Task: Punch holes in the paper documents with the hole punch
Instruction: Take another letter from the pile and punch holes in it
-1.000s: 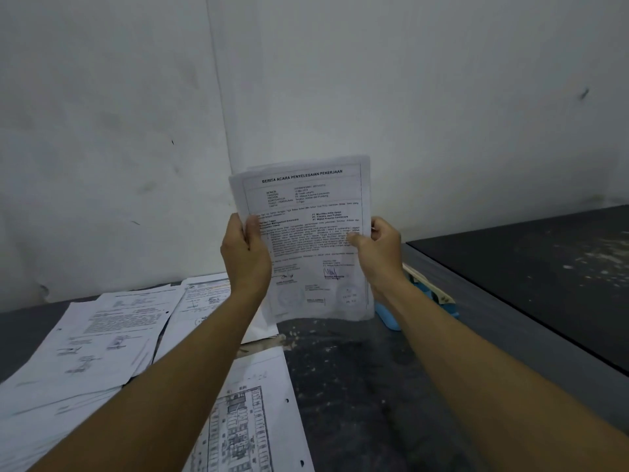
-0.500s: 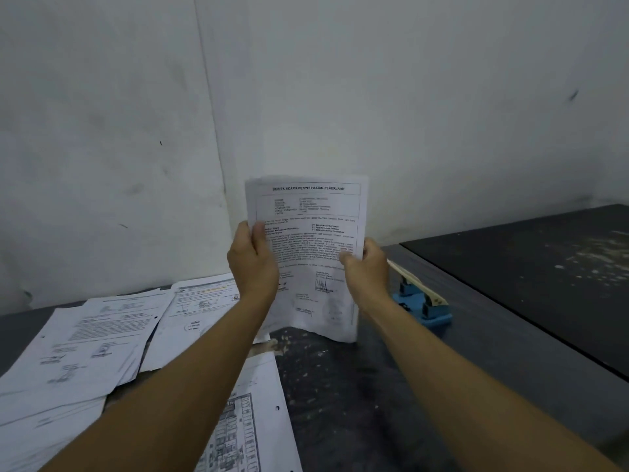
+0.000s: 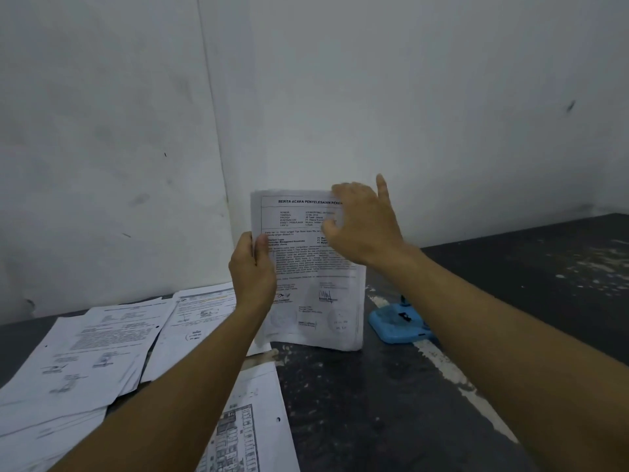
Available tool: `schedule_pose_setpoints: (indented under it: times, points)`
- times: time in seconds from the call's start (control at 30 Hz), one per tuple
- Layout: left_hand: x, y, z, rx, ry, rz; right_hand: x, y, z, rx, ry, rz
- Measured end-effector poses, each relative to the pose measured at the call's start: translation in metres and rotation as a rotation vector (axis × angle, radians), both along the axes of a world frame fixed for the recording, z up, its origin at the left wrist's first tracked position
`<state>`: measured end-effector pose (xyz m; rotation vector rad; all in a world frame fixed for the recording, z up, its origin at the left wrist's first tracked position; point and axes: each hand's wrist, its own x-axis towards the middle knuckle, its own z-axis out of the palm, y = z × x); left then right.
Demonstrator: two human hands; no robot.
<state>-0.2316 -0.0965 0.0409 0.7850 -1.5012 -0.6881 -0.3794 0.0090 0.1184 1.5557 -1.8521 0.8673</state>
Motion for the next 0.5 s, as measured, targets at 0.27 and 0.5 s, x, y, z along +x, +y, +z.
schedule_pose_setpoints:
  times: [0.27, 0.5]
  points:
    - [0.003, -0.002, -0.003, -0.012, -0.015, 0.013, -0.003, -0.005, -0.009, -0.052, -0.016, -0.005]
    - [0.004, -0.005, -0.003, -0.012, 0.024, 0.017, -0.008, -0.008, -0.019, -0.141, -0.288, 0.095]
